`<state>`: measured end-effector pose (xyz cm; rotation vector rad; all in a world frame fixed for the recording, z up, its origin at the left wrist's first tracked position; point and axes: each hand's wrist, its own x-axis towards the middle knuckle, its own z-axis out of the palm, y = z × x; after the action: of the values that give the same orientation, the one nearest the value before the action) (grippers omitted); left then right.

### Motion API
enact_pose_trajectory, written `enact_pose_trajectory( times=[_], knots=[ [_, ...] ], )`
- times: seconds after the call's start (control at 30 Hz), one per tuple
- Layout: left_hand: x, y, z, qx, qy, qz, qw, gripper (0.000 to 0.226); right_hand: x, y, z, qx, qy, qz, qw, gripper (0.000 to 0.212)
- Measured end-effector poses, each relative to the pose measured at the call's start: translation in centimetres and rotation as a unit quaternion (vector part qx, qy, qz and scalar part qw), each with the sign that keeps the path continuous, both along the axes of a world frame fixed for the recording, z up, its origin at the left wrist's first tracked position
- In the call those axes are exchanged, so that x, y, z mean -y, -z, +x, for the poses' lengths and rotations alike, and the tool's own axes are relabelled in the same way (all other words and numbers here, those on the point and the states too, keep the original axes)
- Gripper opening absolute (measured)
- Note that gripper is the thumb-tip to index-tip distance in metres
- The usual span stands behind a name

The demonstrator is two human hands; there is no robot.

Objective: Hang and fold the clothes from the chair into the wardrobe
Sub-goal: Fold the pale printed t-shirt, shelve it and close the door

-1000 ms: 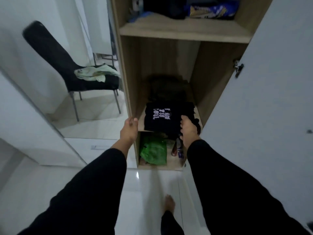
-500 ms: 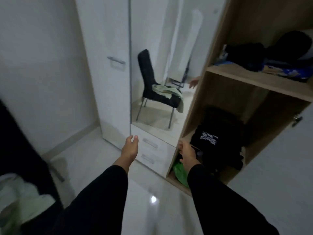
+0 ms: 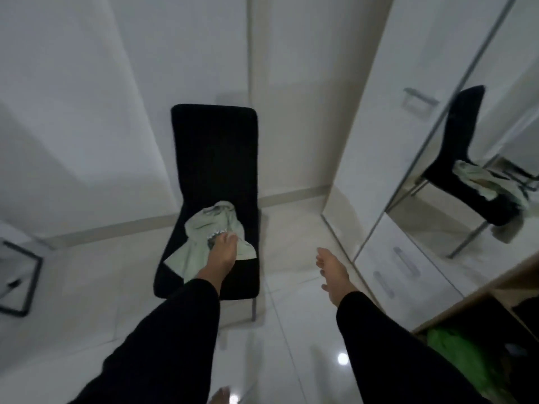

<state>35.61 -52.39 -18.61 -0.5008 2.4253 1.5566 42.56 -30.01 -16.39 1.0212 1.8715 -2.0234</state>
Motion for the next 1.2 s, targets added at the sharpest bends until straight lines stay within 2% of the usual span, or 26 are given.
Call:
enact_pose_trajectory(
  times=[0.07,0.13,0.17,0.23,0.37,0.47,0.6,0.7,0.83,0.93,1.0,1.07,1.13,1.2],
  knots=[
    [4.0,1.0,-1.0,0.016,-0.04,0.021,0.999,0.058,2.8,0.0,-2.5,-0.003,-0.023,0.008,1.0,0.052],
    [7.7,2.2,-2.6,0.019,-0.064,0.018,0.998,0.08,5.6,0.1,-5.3,-0.003,-0.044,0.022,0.999,0.048],
    [9.4,2.6,-3.4,0.023,-0.064,0.014,0.998,0.081,7.0,0.1,-6.6,-0.004,-0.048,0.023,0.999,0.046],
    [12.7,3.5,-5.5,0.041,-0.074,0.003,0.996,0.061,9.9,0.3,-9.3,-0.006,-0.062,0.025,0.998,0.042],
    [17.0,2.3,-8.7,0.044,-0.075,-0.02,0.996,0.064,15.3,1.3,-14.4,0.002,-0.096,0.046,0.994,0.039],
    [18.9,3.1,-11.6,0.066,-0.074,-0.034,0.995,0.055,17.6,2.8,-17.8,0.001,-0.148,0.094,0.984,0.04],
    [19.8,5.5,-16.1,0.09,-0.041,-0.043,0.994,0.062,18.3,4.3,-22.6,0.017,-0.175,0.145,0.974,0.038],
    [19.6,6.4,-19.1,0.105,-0.044,-0.032,0.993,0.055,18.5,5.8,-26.8,0.029,-0.204,0.157,0.966,0.016],
    [19.4,9.5,-24.3,0.132,-0.053,-0.05,0.989,0.05,19.0,9.8,-33.5,0.038,-0.235,0.155,0.959,0.002],
    [18.9,12.8,-28.4,0.154,-0.027,-0.084,0.984,0.049,19.3,13.2,-37.7,0.047,-0.24,0.157,0.957,0.004],
    [18.4,15.8,-31.1,0.178,0.008,-0.112,0.978,0.05,19.4,16.3,-40.2,0.056,-0.251,0.172,0.951,0.014],
    [17.8,18.7,-33.5,0.203,0.03,-0.135,0.969,0.049,19.7,19.4,-42.3,0.072,-0.245,0.177,0.951,0.012],
    [17.2,21.6,-35.7,0.212,0.055,-0.164,0.962,0.048,19.8,22.6,-44.1,0.08,-0.254,0.189,0.945,0.029],
    [16.9,24.2,-37.4,0.214,0.076,-0.196,0.954,0.047,19.9,25.2,-45.6,0.088,-0.257,0.203,0.941,0.038]
  ],
)
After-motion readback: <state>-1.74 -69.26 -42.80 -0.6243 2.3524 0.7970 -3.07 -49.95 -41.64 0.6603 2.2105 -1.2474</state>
